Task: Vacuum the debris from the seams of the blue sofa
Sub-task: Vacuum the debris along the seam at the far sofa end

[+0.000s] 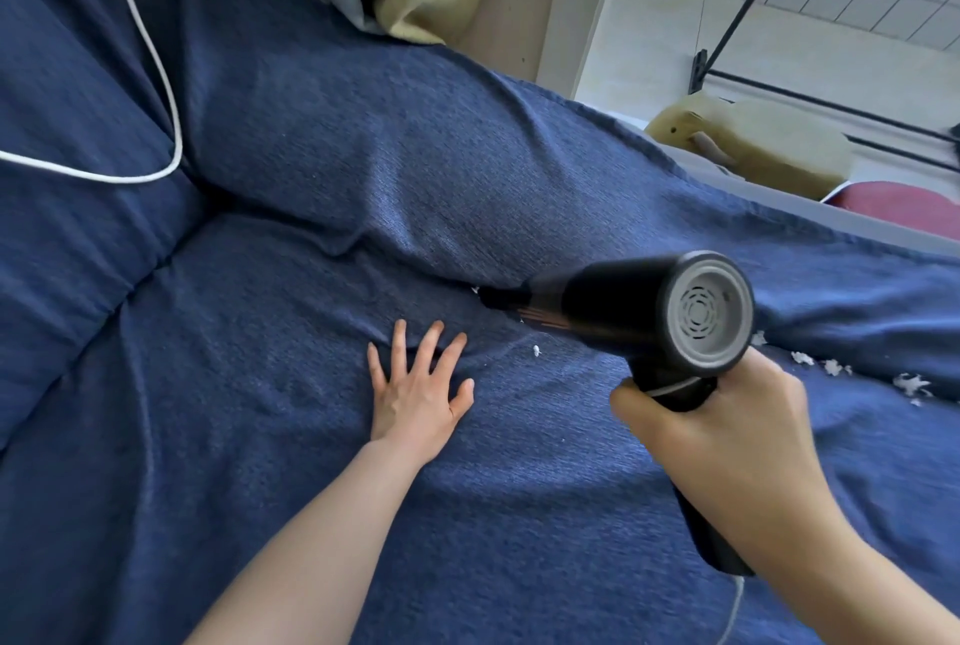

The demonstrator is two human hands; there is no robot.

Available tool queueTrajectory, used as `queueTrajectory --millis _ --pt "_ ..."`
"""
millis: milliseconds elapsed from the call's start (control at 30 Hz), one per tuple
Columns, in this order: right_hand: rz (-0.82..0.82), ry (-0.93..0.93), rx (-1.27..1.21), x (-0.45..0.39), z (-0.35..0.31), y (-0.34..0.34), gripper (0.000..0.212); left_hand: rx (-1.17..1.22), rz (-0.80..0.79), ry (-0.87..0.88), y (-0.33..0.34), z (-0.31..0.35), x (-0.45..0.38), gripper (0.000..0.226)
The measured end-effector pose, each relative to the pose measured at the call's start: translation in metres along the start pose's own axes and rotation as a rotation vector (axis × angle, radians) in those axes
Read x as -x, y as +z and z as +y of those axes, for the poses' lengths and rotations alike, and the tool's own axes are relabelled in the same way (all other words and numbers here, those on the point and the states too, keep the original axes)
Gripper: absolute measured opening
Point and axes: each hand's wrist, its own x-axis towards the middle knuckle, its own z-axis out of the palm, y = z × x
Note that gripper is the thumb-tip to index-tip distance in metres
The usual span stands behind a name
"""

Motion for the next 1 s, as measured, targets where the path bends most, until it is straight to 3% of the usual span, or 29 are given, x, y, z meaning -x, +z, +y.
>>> queueTrajectory --millis 267,900,1000 --pt "-0.038 0.000 0.029 0.000 -0.006 0.009 0.026 -0.018 0.027 0.008 0.006 -0.002 0.006 0.063" --pt "-0.003 0.088 0.053 0.012 0.023 -0.046 0.026 -0.034 0.010 -0.019 0.003 0.005 0.005 0.076" --pt "-0.012 0.081 0.040 0.015 0.027 -0.050 0.024 -0.021 -0.004 -0.059 -0.001 0.010 0.005 0.062"
